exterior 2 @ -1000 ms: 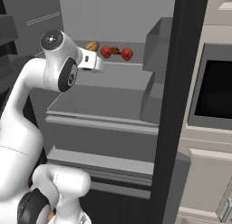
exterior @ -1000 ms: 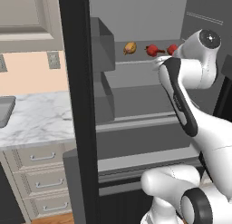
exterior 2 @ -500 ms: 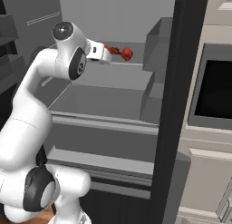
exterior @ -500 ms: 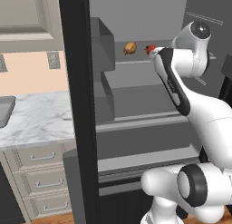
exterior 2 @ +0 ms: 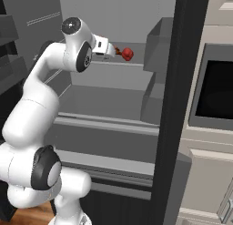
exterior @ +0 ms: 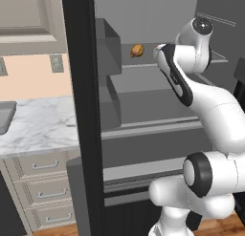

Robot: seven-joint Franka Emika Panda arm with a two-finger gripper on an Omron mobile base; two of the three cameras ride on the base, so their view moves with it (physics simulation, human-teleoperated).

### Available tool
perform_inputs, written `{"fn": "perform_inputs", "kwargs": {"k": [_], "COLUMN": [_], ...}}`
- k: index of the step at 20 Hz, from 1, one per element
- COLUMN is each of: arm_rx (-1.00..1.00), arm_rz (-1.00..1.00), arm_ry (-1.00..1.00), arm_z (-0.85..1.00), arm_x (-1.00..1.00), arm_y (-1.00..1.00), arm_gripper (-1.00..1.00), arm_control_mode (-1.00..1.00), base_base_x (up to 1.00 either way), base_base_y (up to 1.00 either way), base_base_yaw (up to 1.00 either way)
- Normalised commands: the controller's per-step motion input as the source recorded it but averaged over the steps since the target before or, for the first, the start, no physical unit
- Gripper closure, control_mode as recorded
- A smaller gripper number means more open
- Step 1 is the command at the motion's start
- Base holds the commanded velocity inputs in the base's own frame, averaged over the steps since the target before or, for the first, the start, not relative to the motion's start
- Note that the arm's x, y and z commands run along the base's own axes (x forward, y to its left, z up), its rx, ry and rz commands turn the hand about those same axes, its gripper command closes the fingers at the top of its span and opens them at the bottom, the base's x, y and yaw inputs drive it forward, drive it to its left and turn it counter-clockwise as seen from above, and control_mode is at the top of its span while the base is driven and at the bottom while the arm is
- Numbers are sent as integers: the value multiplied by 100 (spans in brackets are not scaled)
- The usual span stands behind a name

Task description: Place one bell pepper and one chicken drumstick in each tupperware on the nearby counter, to pack two identical lunches.

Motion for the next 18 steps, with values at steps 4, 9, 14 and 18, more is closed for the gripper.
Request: {"fn": "perform_inputs", "kwargs": {"k": [4,9,14,18], "arm_rx": [0,0,0,0], "arm_rz": [0,0,0,1], "arm_ry": [0,0,0,0], "arm_z": [13,2,0,-1], "arm_x": [38,39,42,41], "arm_y": [-1,0,-1,-4], "arm_gripper": [-100,-100,-100,-100], "arm_control_mode": [-100,-100,-100,-100], "base_base_x": [0,0,0,0], "base_base_y": [0,0,0,0], "base_base_yaw": [0,0,0,0]}}
